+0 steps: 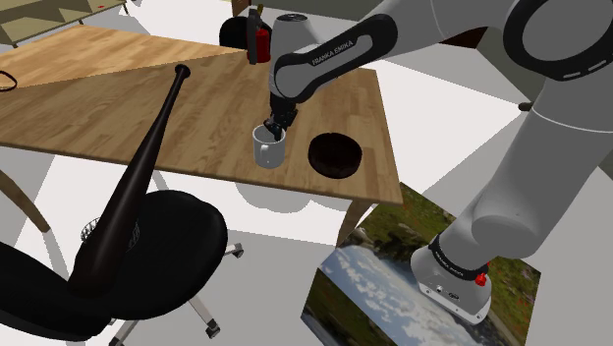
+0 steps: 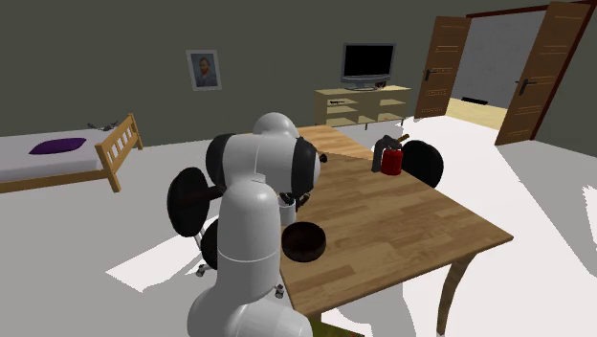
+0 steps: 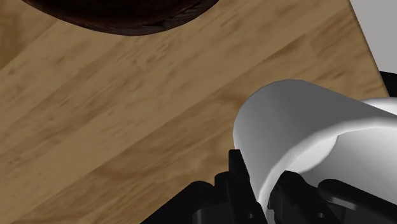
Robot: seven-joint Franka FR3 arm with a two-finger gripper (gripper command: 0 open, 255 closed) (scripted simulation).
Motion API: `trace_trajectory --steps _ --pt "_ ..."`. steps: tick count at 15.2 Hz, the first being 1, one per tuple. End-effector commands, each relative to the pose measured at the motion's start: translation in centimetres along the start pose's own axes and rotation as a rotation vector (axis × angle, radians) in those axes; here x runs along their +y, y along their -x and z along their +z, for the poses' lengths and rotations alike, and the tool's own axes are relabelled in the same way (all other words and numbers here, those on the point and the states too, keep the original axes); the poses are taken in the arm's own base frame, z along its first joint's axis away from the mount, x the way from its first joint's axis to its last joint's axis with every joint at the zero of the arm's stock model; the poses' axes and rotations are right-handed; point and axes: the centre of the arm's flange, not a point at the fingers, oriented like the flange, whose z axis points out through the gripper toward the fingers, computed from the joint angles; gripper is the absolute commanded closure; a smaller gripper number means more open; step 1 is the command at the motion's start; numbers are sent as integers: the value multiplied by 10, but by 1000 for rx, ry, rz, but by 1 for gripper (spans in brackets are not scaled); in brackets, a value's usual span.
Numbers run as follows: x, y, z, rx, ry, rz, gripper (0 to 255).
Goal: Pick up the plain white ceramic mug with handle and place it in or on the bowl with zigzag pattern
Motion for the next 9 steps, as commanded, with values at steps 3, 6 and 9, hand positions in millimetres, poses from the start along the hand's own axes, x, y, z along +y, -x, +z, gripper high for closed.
trace_trajectory --steps 3,6,9 --pt "0 -1 -16 0 0 0 255" --pt "0 -2 -32 0 0 0 255" --pt "-1 -3 -47 0 0 0 255"
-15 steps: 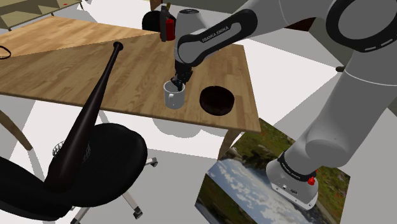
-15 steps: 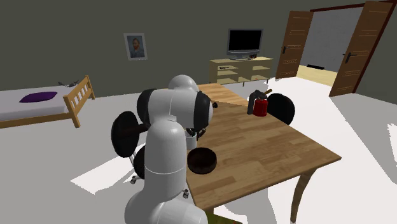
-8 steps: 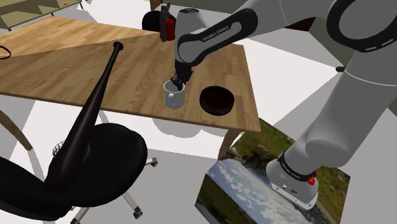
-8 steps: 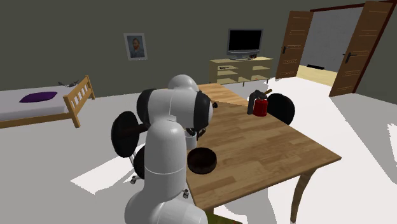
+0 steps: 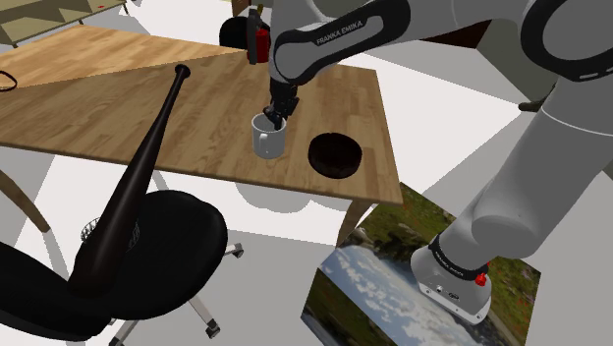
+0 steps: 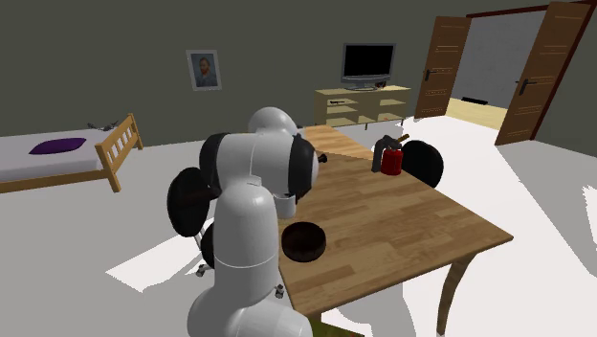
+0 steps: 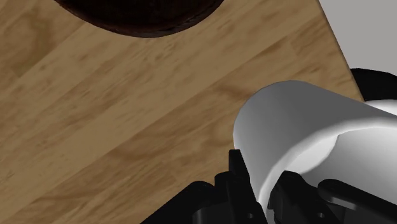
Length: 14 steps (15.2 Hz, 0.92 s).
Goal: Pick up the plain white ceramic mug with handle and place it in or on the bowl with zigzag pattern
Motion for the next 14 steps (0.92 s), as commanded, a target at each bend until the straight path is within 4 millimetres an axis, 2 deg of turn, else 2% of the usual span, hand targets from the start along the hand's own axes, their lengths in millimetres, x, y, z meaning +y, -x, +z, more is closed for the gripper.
trace_trajectory --steps 1,14 --pt "1 -1 -11 0 0 0 255" --pt "0 -6 -79 0 0 0 255"
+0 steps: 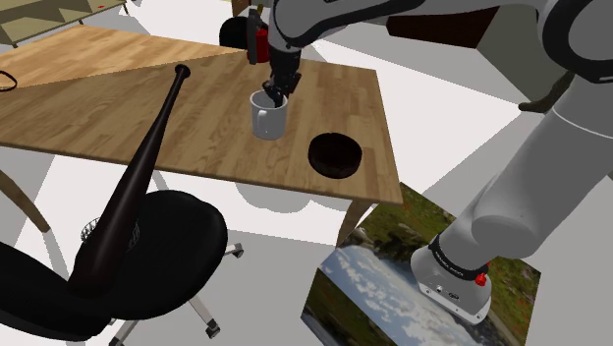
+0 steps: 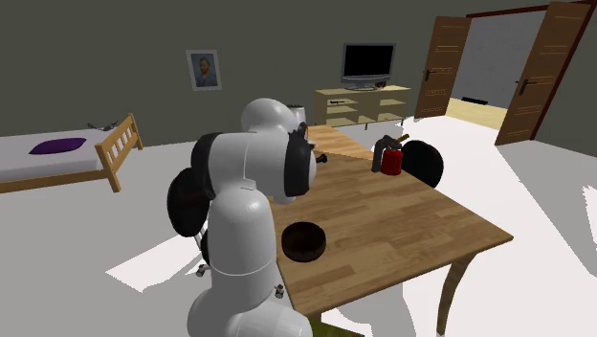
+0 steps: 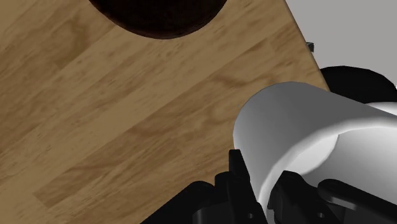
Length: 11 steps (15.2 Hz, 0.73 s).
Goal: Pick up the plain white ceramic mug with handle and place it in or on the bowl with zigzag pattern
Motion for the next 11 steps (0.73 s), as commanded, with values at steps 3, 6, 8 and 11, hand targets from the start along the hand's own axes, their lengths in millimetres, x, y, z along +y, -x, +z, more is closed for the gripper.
trace_trajectory --steps 3,6,8,11 --pt "0 -2 -21 0 0 0 255" --pt "0 -3 -35 0 0 0 255" --pt "13 20 -39 0 0 0 255" --pt "33 53 -46 0 0 0 255"
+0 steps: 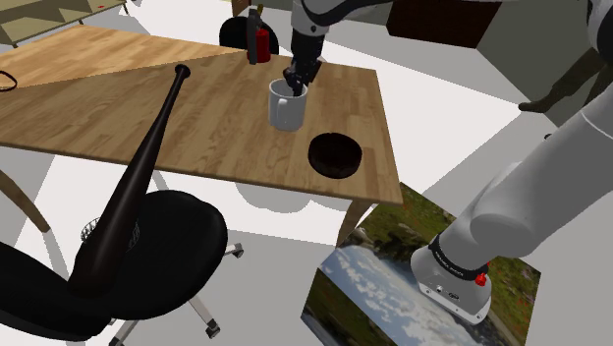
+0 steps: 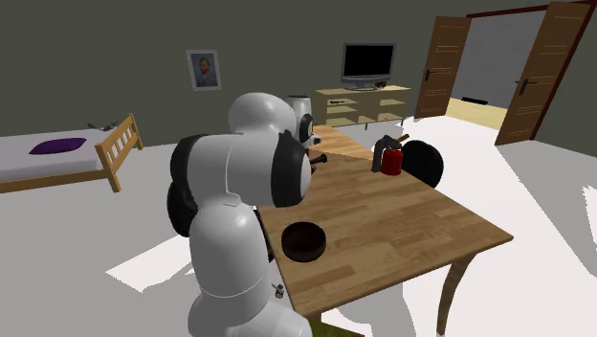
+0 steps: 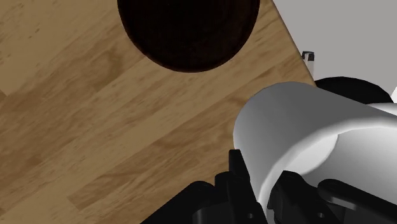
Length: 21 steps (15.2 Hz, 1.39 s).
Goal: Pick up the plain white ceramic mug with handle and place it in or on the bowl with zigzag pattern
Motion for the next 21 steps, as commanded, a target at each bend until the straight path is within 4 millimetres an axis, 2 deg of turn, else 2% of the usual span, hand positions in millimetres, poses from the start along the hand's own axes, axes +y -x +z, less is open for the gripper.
trace_trajectory --steps 1,11,21 --pt "14 23 -4 0 -1 0 255" --pt "81 135 -25 0 -1 0 255" --pt "81 138 27 0 -1 0 255"
